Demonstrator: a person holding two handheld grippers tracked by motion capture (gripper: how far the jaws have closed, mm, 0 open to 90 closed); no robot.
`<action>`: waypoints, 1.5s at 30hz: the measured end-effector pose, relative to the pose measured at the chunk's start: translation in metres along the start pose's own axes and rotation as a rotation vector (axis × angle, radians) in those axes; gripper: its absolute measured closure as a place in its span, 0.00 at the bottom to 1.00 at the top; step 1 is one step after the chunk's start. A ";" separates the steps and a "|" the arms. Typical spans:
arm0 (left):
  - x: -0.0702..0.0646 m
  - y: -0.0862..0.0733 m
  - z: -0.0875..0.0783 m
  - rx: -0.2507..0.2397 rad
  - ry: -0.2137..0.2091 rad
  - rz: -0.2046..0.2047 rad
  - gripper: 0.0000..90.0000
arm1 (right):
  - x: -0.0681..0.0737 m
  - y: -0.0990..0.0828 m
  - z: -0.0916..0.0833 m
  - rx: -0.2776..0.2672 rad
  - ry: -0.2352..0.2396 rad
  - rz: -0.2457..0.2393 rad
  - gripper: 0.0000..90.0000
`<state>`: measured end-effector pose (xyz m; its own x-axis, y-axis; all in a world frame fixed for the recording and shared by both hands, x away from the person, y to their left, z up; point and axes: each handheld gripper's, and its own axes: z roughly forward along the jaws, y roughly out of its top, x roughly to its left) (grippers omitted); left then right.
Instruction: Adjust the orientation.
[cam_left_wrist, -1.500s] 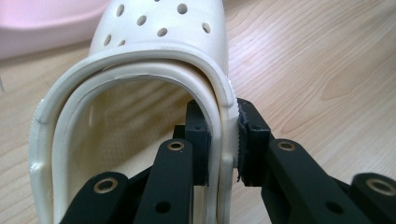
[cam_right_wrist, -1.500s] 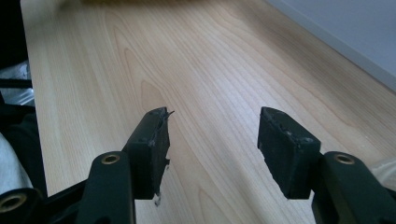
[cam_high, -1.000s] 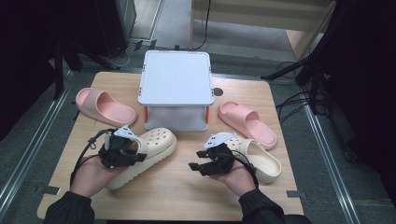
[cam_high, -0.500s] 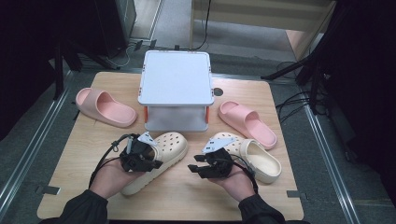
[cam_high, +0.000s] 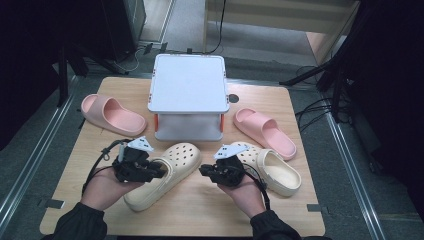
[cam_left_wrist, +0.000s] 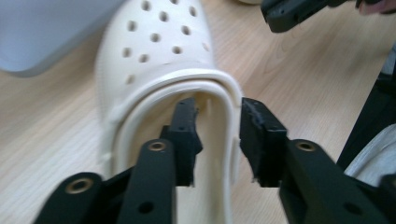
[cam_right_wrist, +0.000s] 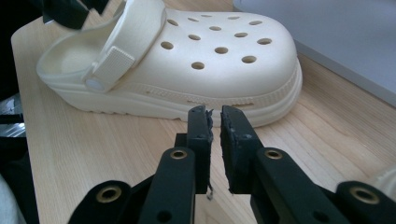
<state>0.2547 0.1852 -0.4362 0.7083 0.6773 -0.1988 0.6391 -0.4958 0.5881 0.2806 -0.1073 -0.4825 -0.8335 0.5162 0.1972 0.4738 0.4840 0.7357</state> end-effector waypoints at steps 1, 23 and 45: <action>0.000 0.000 0.000 0.000 0.000 0.000 0.80 | 0.000 0.000 0.000 0.000 0.000 0.000 0.94; 0.061 -0.042 0.017 0.074 0.064 -0.139 0.97 | 0.028 0.007 0.045 0.064 0.061 -0.027 1.00; 0.037 -0.043 0.028 0.071 -0.037 -0.119 0.99 | 0.010 0.010 0.047 0.058 -0.009 0.013 1.00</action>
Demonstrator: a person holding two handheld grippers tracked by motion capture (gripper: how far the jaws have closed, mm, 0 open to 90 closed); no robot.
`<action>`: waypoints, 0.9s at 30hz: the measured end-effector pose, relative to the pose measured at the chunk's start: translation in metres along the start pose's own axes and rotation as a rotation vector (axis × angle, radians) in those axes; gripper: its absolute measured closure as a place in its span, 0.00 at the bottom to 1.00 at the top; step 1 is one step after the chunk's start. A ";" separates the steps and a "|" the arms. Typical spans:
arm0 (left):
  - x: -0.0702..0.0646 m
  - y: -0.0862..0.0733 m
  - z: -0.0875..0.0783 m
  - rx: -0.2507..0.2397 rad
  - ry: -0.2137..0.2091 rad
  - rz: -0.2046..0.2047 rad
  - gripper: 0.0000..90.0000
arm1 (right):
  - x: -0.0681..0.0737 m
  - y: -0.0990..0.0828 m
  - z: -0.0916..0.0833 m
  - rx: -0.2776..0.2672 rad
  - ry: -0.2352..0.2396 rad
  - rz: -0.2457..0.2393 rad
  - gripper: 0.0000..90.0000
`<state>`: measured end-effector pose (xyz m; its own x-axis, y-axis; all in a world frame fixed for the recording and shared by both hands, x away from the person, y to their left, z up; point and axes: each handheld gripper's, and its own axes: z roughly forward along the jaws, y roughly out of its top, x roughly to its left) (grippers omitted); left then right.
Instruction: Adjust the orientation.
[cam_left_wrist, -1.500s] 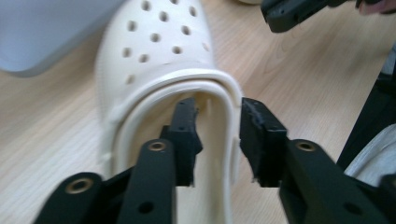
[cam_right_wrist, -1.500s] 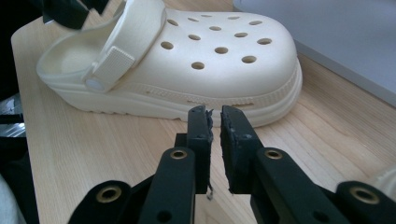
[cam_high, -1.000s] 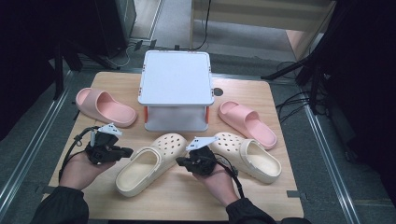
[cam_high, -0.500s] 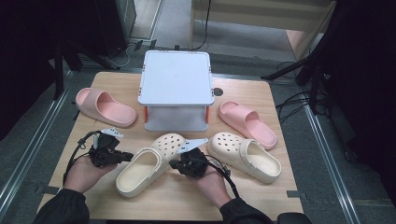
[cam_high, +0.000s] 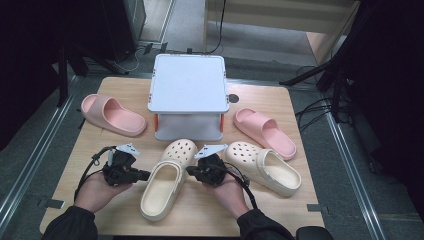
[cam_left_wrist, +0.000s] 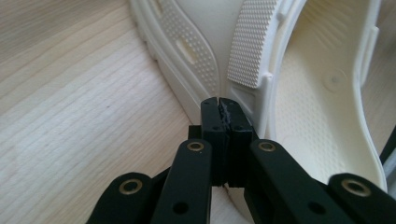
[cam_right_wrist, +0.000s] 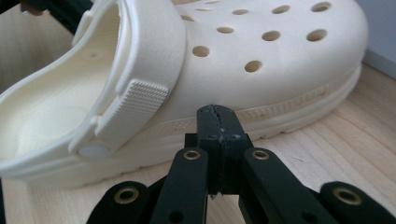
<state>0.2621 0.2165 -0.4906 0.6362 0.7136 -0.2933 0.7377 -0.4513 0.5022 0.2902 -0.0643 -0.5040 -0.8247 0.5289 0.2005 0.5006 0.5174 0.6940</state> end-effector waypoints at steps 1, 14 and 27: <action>-0.001 0.001 0.001 -0.004 -0.005 0.001 0.99 | -0.001 0.000 0.000 -0.001 -0.004 0.000 1.00; -0.011 0.003 0.005 0.000 -0.007 0.021 0.96 | -0.014 0.011 0.006 0.001 -0.011 0.018 1.00; -0.005 0.005 -0.016 -0.062 -0.012 -0.004 0.71 | -0.022 0.007 -0.030 -0.043 0.047 -0.006 0.79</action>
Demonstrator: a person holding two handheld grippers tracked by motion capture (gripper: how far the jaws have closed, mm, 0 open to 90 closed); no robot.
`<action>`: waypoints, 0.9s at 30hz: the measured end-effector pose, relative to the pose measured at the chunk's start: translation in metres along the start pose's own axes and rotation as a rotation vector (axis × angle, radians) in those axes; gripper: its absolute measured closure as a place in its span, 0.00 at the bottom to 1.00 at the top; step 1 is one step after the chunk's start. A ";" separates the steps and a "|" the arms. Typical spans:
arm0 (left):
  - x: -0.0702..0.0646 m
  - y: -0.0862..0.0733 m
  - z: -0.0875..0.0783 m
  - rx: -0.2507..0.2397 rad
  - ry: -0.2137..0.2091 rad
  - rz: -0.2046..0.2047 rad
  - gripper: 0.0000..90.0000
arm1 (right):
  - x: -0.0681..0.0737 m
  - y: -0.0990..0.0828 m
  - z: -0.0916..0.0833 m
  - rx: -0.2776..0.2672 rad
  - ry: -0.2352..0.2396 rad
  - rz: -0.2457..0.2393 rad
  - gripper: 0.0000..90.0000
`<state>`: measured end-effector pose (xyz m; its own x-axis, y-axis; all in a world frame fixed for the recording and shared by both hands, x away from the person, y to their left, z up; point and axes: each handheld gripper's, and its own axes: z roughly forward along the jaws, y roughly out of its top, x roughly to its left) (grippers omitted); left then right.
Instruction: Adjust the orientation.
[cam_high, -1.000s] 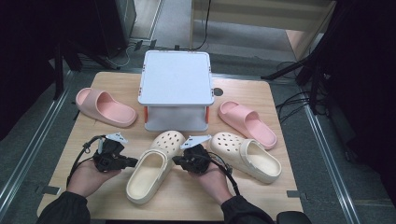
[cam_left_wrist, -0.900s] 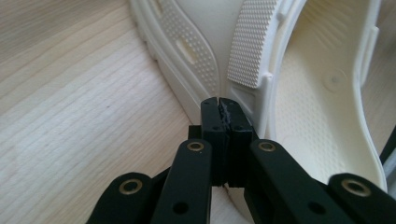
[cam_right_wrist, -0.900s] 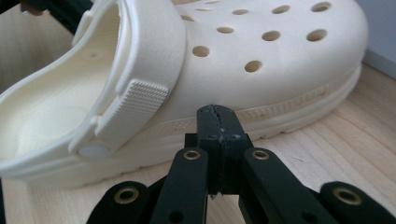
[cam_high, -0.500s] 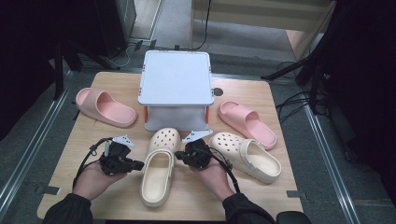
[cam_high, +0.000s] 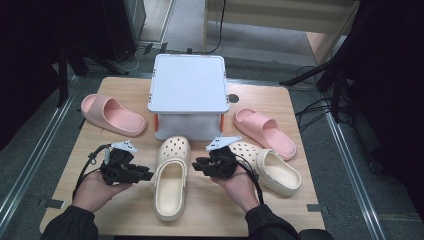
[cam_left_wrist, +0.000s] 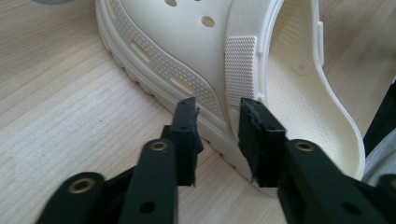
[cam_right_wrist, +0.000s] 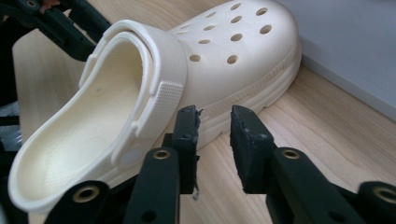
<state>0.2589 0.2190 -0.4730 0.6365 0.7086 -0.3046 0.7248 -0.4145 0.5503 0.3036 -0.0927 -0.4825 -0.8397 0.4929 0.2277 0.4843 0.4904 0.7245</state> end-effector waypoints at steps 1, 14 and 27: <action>0.000 0.000 0.000 0.000 0.000 0.000 0.68 | 0.000 0.000 0.000 0.000 0.000 0.000 0.79; 0.014 0.010 -0.003 -0.025 -0.037 0.016 0.52 | -0.006 -0.013 -0.037 -0.003 0.003 0.015 0.70; 0.018 0.025 -0.004 -0.044 -0.045 0.035 0.54 | -0.011 -0.025 -0.064 -0.004 -0.019 0.024 0.69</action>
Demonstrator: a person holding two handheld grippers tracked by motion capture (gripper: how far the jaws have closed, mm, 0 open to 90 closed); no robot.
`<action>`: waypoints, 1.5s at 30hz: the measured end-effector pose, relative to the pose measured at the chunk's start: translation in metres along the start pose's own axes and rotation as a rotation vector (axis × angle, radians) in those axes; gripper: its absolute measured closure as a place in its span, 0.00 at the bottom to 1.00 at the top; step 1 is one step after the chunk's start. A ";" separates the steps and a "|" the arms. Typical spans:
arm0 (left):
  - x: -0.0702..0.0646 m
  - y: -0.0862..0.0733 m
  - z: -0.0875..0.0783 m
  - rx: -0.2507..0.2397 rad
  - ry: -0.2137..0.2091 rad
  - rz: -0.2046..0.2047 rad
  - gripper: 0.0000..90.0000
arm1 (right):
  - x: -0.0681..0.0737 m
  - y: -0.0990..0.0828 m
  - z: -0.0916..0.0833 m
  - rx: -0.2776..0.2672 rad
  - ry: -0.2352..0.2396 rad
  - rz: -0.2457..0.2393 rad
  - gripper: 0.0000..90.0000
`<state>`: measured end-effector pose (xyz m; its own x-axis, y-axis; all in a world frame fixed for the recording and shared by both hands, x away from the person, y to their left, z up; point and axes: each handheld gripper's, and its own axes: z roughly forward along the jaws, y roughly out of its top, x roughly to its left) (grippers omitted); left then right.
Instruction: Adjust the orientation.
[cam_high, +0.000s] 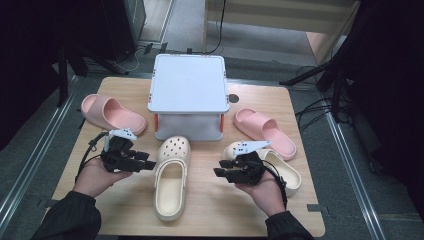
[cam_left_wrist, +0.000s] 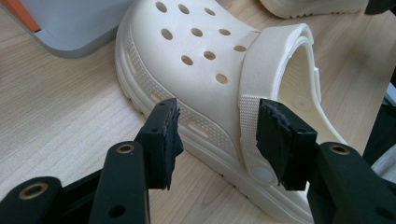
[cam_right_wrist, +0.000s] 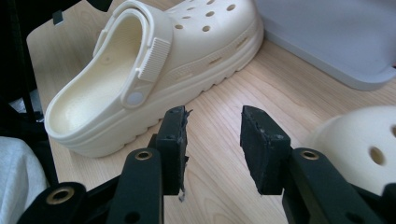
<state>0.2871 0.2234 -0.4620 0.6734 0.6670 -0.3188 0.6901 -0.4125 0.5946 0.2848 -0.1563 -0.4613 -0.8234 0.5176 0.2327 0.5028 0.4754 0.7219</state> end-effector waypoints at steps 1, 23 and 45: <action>0.000 0.000 0.000 0.000 0.000 0.000 0.54 | -0.001 -0.001 -0.003 -0.001 -0.002 0.001 0.69; 0.006 0.013 0.008 0.038 -0.021 0.011 0.54 | -0.020 -0.028 -0.063 -0.001 -0.102 0.044 0.68; 0.008 0.013 0.008 0.049 -0.024 0.016 0.51 | -0.048 -0.054 -0.097 0.024 -0.188 0.096 0.63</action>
<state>0.3036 0.2184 -0.4633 0.6902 0.6452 -0.3276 0.6909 -0.4530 0.5634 0.2719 -0.2761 -0.4483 -0.7086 0.6843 0.1722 0.5846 0.4327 0.6863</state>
